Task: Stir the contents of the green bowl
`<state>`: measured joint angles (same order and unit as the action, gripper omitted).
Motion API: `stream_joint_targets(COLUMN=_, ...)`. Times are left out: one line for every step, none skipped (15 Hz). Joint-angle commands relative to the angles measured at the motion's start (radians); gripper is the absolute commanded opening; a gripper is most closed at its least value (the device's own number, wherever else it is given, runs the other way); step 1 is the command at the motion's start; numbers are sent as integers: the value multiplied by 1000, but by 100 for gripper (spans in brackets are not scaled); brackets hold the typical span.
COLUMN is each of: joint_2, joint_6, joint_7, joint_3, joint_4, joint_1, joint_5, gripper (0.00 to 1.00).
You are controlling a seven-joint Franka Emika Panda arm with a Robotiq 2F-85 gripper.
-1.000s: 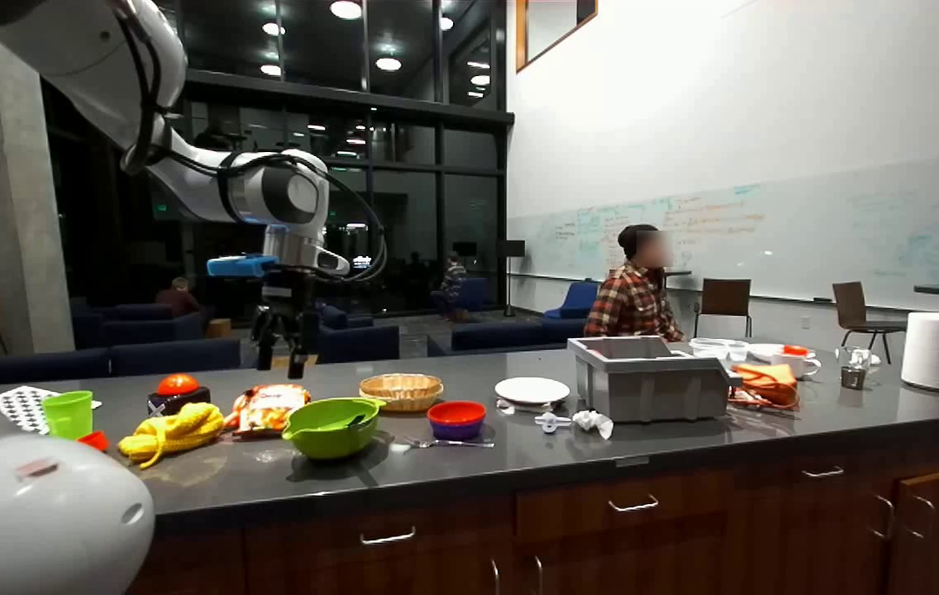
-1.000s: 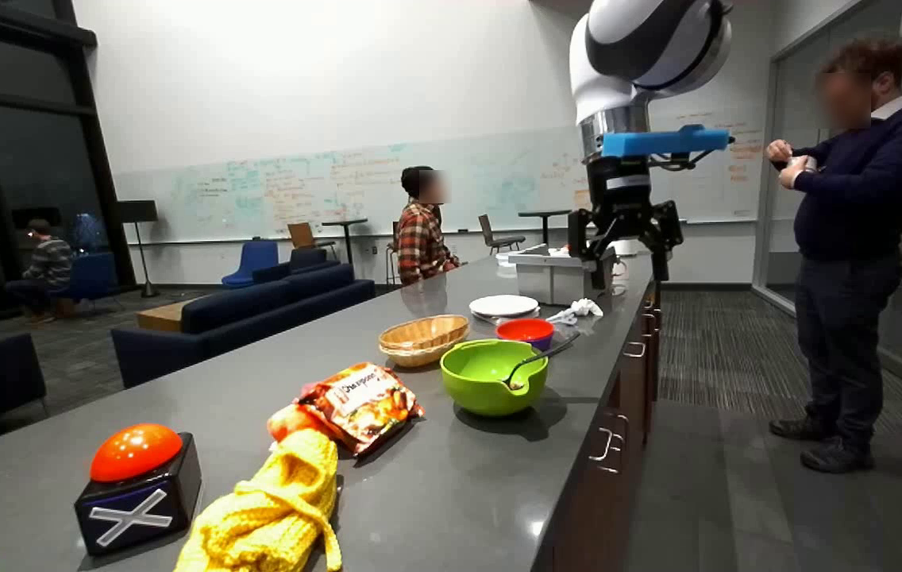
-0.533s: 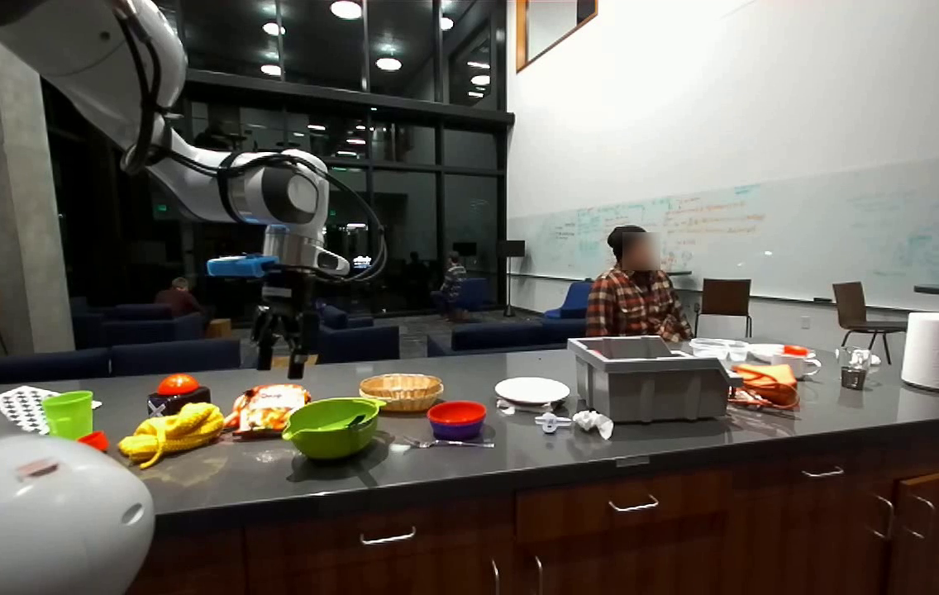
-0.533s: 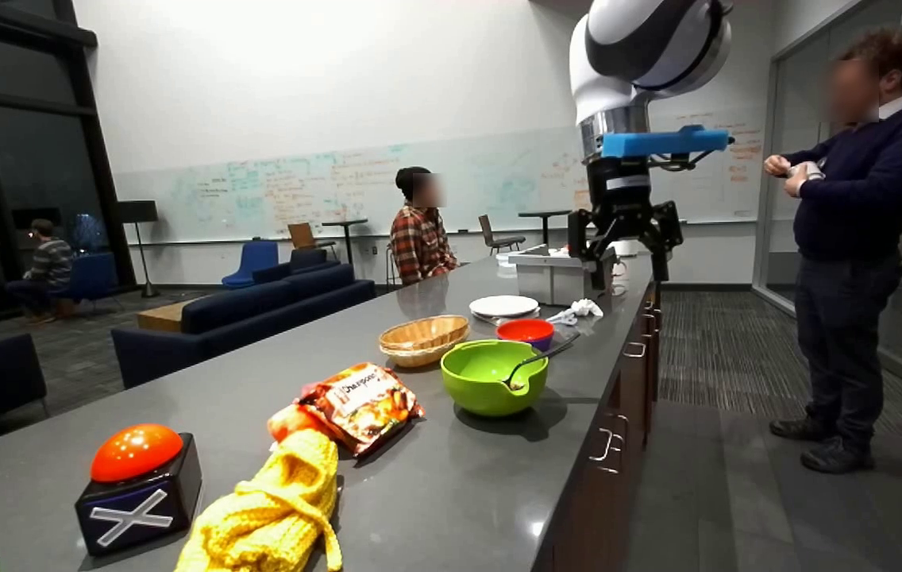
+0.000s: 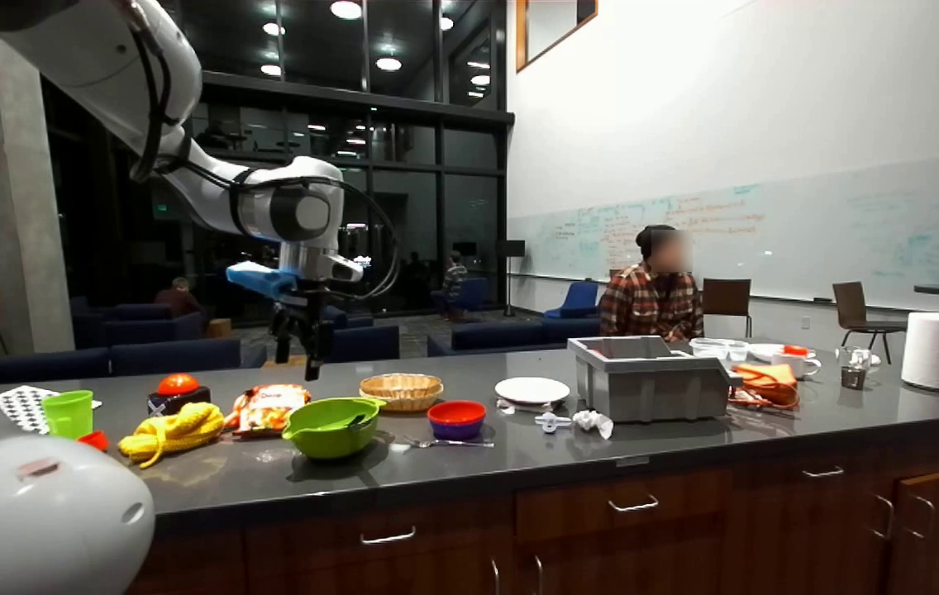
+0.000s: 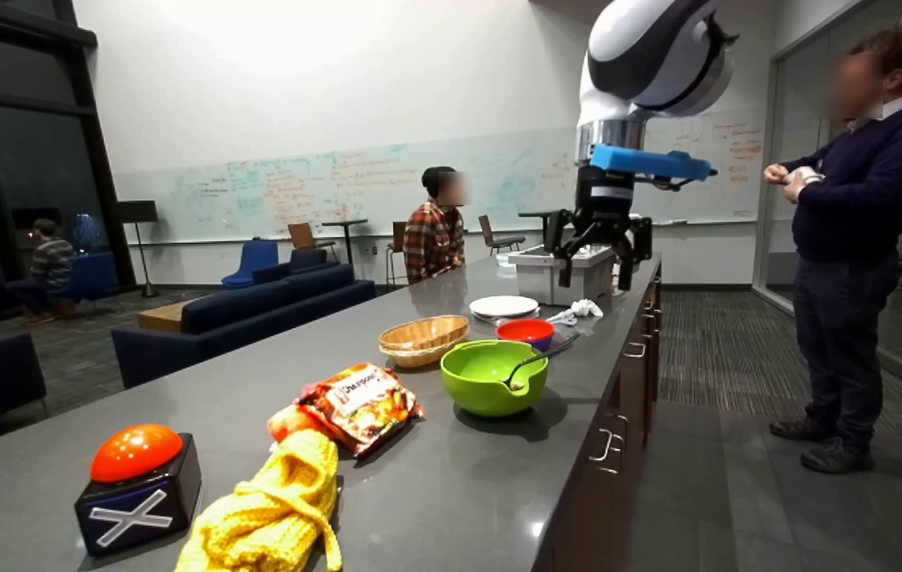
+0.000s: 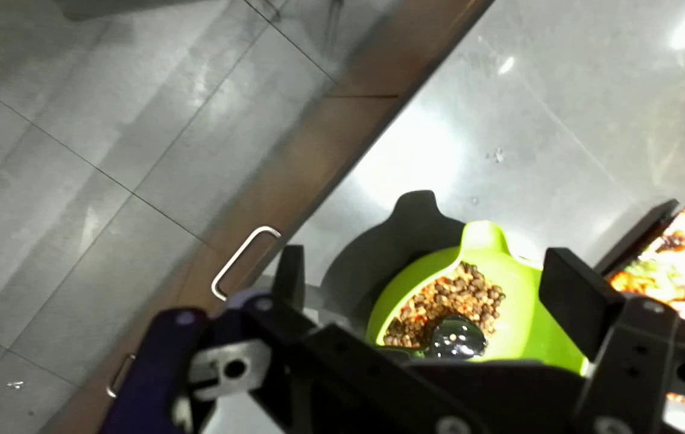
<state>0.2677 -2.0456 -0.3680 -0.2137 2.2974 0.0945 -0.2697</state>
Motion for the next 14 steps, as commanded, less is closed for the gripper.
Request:
stream_joint_targets(joint_2=-46, joint_6=-152, joint_7=95, joint_3=43, joint_4=30, joint_1=17, joint_5=-76, gripper=100)
stream_joint_targets(joint_2=-58, joint_6=-177, joint_7=116, joint_3=49, joint_4=35, joint_1=18, joint_5=-89, gripper=100)
stream_joint_targets(joint_2=-76, joint_6=-202, joint_7=136, joint_3=55, joint_4=36, joint_1=18, joint_5=-98, gripper=100)
stream_joint_targets(joint_2=-91, joint_6=-220, joint_7=157, joint_3=60, joint_4=36, joint_1=19, joint_5=-111, gripper=100)
stream_joint_targets(joint_2=-106, joint_6=-236, joint_7=176, joint_3=65, joint_4=35, joint_1=20, joint_5=-120, gripper=100)
stream_joint_targets(joint_2=-121, joint_6=-248, joint_7=192, joint_3=68, joint_4=33, joint_1=20, joint_5=-129, gripper=100)
stream_joint_targets(joint_2=-135, joint_6=-256, joint_7=204, joint_3=70, joint_4=30, joint_1=19, joint_5=-133, gripper=100)
stream_joint_targets(joint_2=-150, joint_6=-261, joint_7=217, joint_3=72, joint_4=26, joint_1=19, joint_5=-137, gripper=100)
stream_joint_targets(joint_2=-163, joint_6=-260, joint_7=232, joint_3=75, joint_4=20, joint_1=17, joint_5=-137, gripper=100)
stream_joint_targets(joint_2=-175, joint_6=-255, joint_7=248, joint_3=77, joint_4=13, joint_1=17, joint_5=-138, gripper=100)
stream_joint_targets(joint_2=-185, joint_6=-253, joint_7=257, joint_3=79, joint_4=7, joint_1=13, joint_5=-120, gripper=100)
stream_joint_targets(joint_2=-190, joint_6=-249, joint_7=273, joint_3=80, joint_4=3, joint_1=12, joint_5=-113, gripper=100)
stream_joint_targets(joint_2=-193, joint_6=-245, joint_7=287, joint_3=81, joint_4=-1, joint_1=11, joint_5=-99, gripper=100)
stream_joint_targets(joint_2=-192, joint_6=-245, joint_7=301, joint_3=80, joint_4=-4, joint_1=11, joint_5=-81, gripper=100)
